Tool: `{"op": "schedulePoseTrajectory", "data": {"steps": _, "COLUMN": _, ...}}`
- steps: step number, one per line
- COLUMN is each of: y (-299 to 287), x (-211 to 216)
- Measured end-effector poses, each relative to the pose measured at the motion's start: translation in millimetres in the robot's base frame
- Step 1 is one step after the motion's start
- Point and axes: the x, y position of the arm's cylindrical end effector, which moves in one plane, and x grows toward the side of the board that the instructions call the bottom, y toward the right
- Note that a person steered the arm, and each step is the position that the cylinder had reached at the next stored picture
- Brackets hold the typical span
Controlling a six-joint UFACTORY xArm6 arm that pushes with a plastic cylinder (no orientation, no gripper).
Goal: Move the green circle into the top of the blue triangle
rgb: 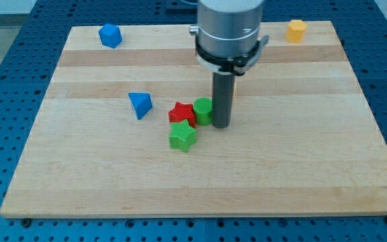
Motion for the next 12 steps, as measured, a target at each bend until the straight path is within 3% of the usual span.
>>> {"op": "schedulePoseTrajectory", "data": {"steps": 3, "y": -49, "x": -46}}
{"op": "schedulePoseTrajectory", "data": {"steps": 7, "y": -59, "x": -133}}
{"op": "schedulePoseTrajectory", "data": {"steps": 12, "y": -95, "x": -101}}
